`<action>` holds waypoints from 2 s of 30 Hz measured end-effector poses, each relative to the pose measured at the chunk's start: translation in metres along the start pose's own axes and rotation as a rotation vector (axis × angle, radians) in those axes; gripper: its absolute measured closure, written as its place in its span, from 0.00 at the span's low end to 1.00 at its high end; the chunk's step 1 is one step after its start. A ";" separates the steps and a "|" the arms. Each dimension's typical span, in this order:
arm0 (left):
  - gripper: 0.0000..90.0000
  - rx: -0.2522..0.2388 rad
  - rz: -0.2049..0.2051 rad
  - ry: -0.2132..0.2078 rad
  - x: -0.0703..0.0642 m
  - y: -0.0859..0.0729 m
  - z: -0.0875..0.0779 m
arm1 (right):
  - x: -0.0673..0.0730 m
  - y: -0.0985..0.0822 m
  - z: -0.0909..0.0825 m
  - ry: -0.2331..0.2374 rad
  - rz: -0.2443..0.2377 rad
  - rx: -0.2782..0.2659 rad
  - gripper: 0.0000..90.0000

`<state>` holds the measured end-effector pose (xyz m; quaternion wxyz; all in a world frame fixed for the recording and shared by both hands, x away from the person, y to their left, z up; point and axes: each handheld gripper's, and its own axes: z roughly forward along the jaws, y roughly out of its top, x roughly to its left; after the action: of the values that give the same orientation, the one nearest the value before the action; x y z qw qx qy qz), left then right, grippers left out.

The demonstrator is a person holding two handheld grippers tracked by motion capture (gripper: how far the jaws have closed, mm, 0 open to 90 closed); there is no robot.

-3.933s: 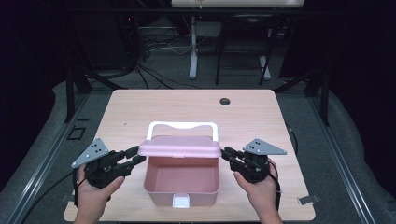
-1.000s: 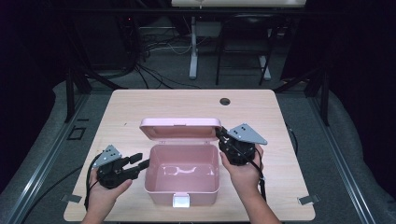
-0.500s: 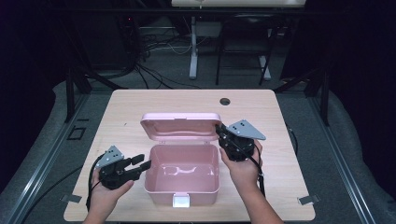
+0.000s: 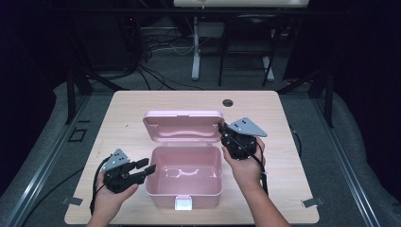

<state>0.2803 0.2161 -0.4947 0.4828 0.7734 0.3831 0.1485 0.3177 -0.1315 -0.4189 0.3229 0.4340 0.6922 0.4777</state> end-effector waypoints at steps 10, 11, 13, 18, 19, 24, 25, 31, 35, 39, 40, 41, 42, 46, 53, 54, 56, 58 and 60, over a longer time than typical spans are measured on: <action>0.67 0.001 0.000 -0.008 -0.001 -0.001 0.002 | -0.002 0.003 0.003 0.002 -0.001 0.017 0.94; 0.67 0.001 0.001 -0.008 -0.001 -0.001 0.002 | -0.002 0.003 0.004 0.001 -0.001 0.016 0.94; 0.67 0.002 0.002 -0.008 -0.001 -0.001 0.002 | -0.003 0.004 0.004 0.001 0.004 0.018 0.94; 0.68 -0.002 -0.002 -0.008 -0.001 -0.001 0.002 | -0.003 0.004 0.005 -0.003 0.005 0.018 0.94; 0.68 -0.006 -0.003 -0.010 -0.001 -0.002 0.002 | -0.004 0.004 0.005 0.000 0.009 0.022 0.94; 0.68 -0.004 -0.003 -0.007 -0.001 -0.002 0.002 | -0.004 0.005 0.007 -0.004 0.010 0.021 0.94; 0.68 -0.003 -0.002 -0.007 -0.001 -0.002 0.002 | -0.005 0.005 0.009 -0.001 0.017 0.026 0.94; 0.68 -0.005 0.000 -0.004 -0.001 -0.002 0.002 | -0.007 0.008 0.014 -0.003 0.027 0.033 0.94; 0.68 -0.005 0.001 -0.001 -0.002 -0.002 0.002 | -0.008 0.008 0.018 -0.010 0.040 0.035 0.94; 0.68 -0.007 -0.001 -0.002 -0.002 -0.002 0.002 | -0.010 0.010 0.023 -0.015 0.051 0.042 0.94; 0.68 -0.007 -0.001 -0.001 -0.002 -0.002 0.002 | -0.010 0.010 0.023 -0.015 0.051 0.042 0.94; 0.68 -0.007 0.000 0.000 -0.002 -0.002 0.002 | -0.011 0.011 0.025 -0.018 0.050 0.045 0.94; 0.68 -0.007 0.000 0.000 -0.002 -0.002 0.002 | -0.011 0.011 0.025 -0.018 0.050 0.045 0.94; 0.68 -0.008 -0.001 0.000 -0.002 -0.002 0.002 | -0.013 0.012 0.028 -0.022 0.056 0.056 0.94; 0.68 -0.010 -0.001 -0.001 -0.002 -0.003 0.002 | -0.015 0.014 0.036 -0.031 0.073 0.071 0.95; 0.68 -0.010 -0.001 -0.001 -0.002 -0.003 0.002 | -0.015 0.014 0.036 -0.031 0.073 0.071 0.95; 0.68 -0.009 0.000 0.001 -0.002 -0.003 0.002 | -0.017 0.014 0.038 -0.022 0.094 0.077 0.95; 0.68 -0.014 -0.002 0.004 -0.002 -0.003 0.003 | -0.019 0.015 0.040 -0.021 0.099 0.086 0.95; 0.68 -0.018 -0.003 0.002 -0.002 -0.003 0.003 | -0.018 0.016 0.042 -0.029 0.095 0.096 0.95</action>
<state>0.2793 0.2136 -0.4984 0.4896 0.7683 0.3832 0.1521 0.3663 -0.1295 -0.4176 0.2886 0.4883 0.6881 0.4526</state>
